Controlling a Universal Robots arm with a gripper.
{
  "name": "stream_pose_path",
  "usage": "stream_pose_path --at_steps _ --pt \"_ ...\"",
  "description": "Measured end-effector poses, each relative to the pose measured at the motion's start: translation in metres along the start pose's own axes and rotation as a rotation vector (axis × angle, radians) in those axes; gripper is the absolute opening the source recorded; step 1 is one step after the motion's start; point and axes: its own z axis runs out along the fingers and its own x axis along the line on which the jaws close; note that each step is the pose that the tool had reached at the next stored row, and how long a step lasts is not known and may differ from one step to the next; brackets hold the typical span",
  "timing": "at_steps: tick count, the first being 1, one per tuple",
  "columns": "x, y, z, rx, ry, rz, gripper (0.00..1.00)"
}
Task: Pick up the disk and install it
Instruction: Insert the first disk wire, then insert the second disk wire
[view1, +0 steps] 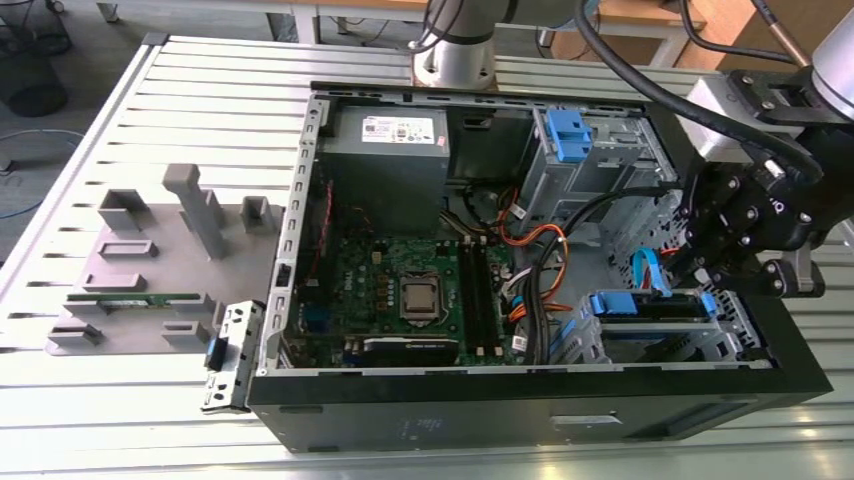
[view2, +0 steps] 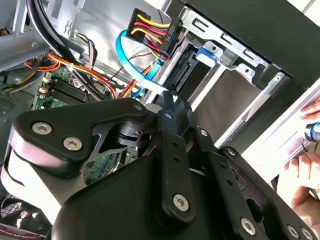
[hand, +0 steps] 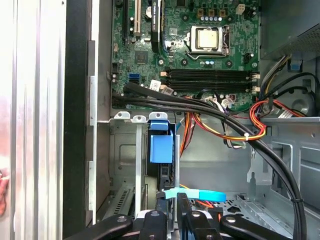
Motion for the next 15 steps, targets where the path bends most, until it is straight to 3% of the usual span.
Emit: stream_pose_path --at_steps 15 --pt "-0.0013 -0.0004 -0.0028 0.0 0.0 0.0 0.23"
